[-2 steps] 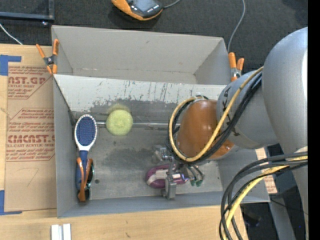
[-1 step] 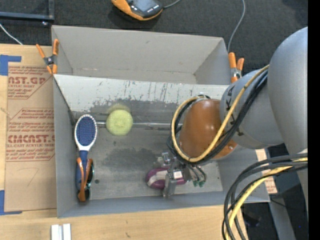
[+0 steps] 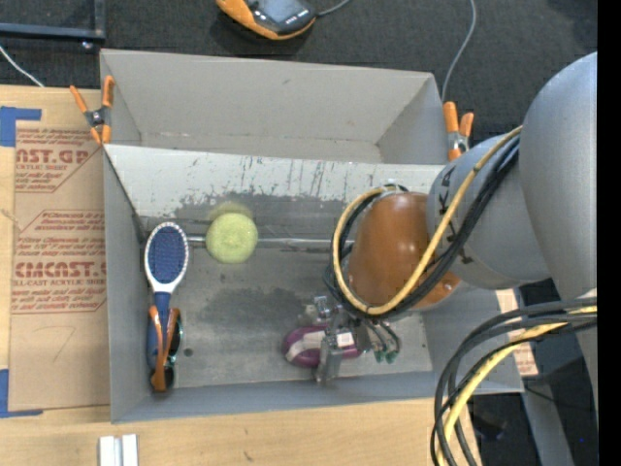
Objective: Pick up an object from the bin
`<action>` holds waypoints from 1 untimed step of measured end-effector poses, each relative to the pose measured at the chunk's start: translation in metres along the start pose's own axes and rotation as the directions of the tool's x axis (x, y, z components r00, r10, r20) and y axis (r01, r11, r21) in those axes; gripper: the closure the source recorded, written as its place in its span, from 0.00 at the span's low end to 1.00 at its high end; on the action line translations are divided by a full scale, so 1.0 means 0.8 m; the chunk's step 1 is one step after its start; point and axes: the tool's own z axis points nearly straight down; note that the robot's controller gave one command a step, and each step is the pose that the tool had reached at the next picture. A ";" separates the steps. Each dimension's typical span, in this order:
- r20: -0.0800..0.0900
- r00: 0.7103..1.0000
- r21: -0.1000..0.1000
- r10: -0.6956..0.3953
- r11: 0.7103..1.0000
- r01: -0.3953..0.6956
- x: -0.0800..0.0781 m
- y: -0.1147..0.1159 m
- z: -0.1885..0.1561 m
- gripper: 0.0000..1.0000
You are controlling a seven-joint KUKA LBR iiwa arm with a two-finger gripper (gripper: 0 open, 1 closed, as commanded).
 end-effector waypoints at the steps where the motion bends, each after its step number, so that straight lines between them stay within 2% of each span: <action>1: -0.003 1.000 0.000 0.000 1.000 0.000 0.001 0.000 -0.005 1.00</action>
Offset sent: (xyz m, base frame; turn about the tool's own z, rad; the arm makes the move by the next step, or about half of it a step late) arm -0.0001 0.0000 0.0453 0.0000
